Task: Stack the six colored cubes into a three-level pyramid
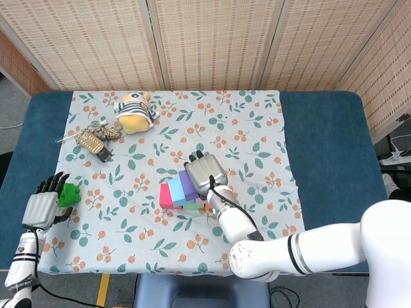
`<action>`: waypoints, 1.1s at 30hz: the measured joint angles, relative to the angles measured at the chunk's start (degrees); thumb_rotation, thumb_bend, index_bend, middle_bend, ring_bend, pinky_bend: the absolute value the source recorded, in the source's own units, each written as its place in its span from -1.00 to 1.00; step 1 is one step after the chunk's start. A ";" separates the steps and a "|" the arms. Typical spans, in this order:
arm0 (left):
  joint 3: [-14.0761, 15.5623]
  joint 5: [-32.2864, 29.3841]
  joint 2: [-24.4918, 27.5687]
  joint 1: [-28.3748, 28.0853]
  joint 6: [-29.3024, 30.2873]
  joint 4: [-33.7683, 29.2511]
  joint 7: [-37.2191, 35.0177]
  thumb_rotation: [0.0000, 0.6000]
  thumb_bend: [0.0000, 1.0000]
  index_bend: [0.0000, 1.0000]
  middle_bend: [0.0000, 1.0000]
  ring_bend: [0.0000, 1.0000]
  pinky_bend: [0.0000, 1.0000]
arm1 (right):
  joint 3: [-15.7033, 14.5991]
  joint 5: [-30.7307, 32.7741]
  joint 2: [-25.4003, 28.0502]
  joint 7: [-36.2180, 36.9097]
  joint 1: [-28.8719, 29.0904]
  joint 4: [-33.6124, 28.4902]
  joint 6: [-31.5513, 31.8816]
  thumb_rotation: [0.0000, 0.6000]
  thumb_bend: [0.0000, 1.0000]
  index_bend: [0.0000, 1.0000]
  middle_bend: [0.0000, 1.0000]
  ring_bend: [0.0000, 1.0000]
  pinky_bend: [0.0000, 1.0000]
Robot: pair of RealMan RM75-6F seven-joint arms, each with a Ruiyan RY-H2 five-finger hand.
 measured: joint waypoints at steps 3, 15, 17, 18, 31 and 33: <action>0.03 -0.02 -0.06 -0.06 -0.15 0.12 -0.02 1.00 -0.29 -1.00 -1.00 -0.99 -0.74 | 0.02 0.58 0.83 -0.69 0.18 -0.21 -0.79 1.00 -0.48 -0.80 -0.90 -0.89 -0.09; 0.08 0.13 -0.10 0.02 0.16 0.04 0.16 1.00 -0.29 -1.00 -1.00 -0.99 -0.74 | 1.05 0.25 4.17 0.88 -0.41 -2.03 -2.95 1.00 -0.56 -0.99 -0.94 -0.92 -0.15; 0.05 0.24 0.00 0.10 0.42 -0.06 0.03 1.00 -0.29 -1.00 -1.00 -0.99 -0.74 | 1.43 -0.78 5.56 1.81 -1.05 -3.10 -3.34 1.00 -0.57 -1.00 -0.97 -0.97 -0.26; 0.03 0.35 0.04 0.16 0.65 -0.10 -0.03 1.00 -0.29 -1.00 -1.00 -0.99 -0.74 | 1.52 -1.51 6.14 2.20 -1.43 -3.64 -3.48 1.00 -0.57 -1.00 -0.98 -0.99 -0.30; -0.25 6.57 -0.06 2.16 9.60 0.33 -3.37 1.00 -0.26 -1.00 -1.00 -1.00 -0.77 | -8.67 -45.08 10.51 10.54 -20.08 -12.70 5.02 1.00 -0.60 -1.00 -1.00 -1.00 -0.76; -0.24 7.78 -0.28 2.49 11.14 0.77 -4.01 1.00 -0.26 -1.00 -1.00 -1.00 -0.79 | -12.03 -54.78 10.16 12.80 -25.00 -12.20 7.68 1.00 -0.60 -1.00 -1.00 -1.00 -0.82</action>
